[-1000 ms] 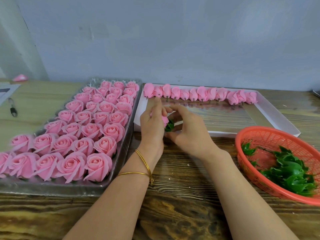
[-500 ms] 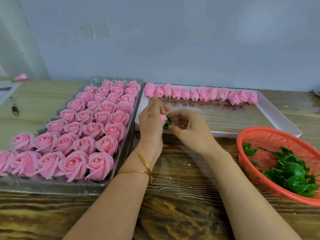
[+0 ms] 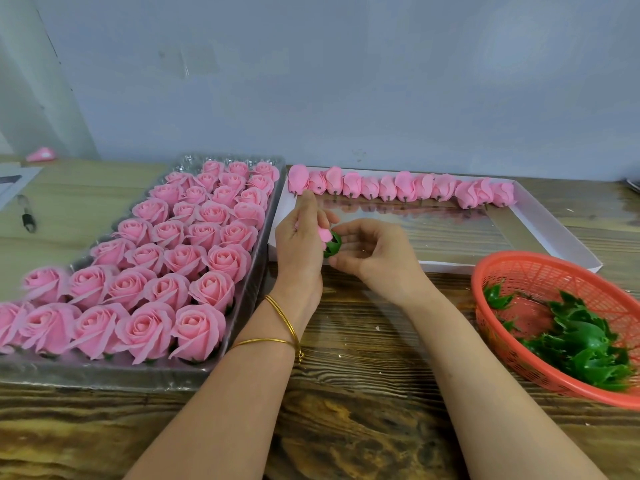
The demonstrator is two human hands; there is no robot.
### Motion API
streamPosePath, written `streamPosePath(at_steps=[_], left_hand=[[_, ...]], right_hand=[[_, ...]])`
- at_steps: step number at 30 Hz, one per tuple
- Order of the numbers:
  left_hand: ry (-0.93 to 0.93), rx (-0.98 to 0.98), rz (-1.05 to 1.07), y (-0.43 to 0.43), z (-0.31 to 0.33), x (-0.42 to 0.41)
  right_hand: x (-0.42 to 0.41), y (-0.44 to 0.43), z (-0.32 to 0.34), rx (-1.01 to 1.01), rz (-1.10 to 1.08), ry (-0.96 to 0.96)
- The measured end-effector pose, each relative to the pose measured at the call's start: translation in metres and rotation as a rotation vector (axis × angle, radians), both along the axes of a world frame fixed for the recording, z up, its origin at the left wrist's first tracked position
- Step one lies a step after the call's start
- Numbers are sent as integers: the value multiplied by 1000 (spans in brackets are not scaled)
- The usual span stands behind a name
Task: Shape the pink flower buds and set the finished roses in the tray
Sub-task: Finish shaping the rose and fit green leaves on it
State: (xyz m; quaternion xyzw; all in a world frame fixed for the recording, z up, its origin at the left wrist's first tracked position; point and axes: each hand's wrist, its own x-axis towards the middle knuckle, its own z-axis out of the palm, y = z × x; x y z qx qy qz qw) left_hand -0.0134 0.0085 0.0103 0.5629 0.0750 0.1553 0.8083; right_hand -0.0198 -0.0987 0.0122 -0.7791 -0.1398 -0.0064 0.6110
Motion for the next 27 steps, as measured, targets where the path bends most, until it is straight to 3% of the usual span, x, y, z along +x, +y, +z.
streamPosePath(at_steps=[17,27], left_hand=[[-10,41,-11,1,-2,1],[-5,45,-9,1,-2,2]], right_hand=[[1,4,-2,18,-24,-2],[0,6,-8,-92,-116,-29]])
